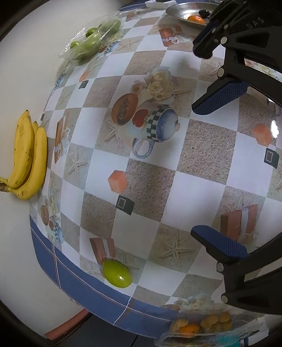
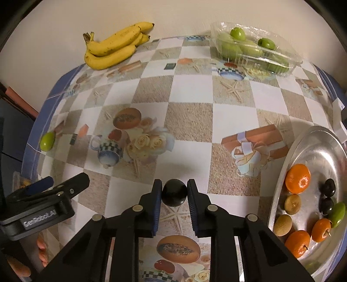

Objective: Organize fruits
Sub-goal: 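Close the right tool on the dark plum on the table, then grasp the green mango on the table with the left tool while the right holds the plum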

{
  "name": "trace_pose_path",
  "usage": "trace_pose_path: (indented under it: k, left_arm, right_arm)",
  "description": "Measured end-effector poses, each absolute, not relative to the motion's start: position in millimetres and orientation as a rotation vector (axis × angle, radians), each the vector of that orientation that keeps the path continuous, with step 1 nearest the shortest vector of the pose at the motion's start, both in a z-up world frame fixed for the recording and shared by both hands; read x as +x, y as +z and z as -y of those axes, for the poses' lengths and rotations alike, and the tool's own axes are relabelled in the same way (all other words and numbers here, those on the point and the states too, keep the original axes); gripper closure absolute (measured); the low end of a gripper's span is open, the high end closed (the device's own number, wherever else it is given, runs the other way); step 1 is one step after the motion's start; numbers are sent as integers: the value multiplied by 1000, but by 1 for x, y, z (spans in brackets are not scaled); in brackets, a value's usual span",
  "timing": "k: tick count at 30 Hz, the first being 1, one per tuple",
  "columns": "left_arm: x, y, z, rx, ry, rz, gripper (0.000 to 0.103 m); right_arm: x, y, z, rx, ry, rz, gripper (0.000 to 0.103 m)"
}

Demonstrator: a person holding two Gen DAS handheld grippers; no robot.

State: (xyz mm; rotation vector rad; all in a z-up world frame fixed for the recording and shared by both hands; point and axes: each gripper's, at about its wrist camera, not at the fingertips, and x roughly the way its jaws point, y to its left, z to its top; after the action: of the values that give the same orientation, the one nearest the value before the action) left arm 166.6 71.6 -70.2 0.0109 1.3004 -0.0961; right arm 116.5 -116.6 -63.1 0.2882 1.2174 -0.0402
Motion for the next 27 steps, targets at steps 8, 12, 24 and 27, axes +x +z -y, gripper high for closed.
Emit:
trace_pose_path:
  k: [8, 12, 24, 27]
  left_arm:
    - [181, -53, -92, 9, -109, -1231, 2]
    - [199, -42, -109, 100, -100, -1194, 9]
    - [260, -60, -200, 148, -58, -1267, 30]
    - [268, -67, -203, 166, -66, -1284, 35]
  right_arm:
    - [120, -47, 121, 307, -39, -1185, 79]
    - [123, -37, 122, 312, -36, -1163, 79]
    - [136, -12, 121, 305, -18, -1110, 79]
    - [141, -15, 120, 312, -5, -1118, 79]
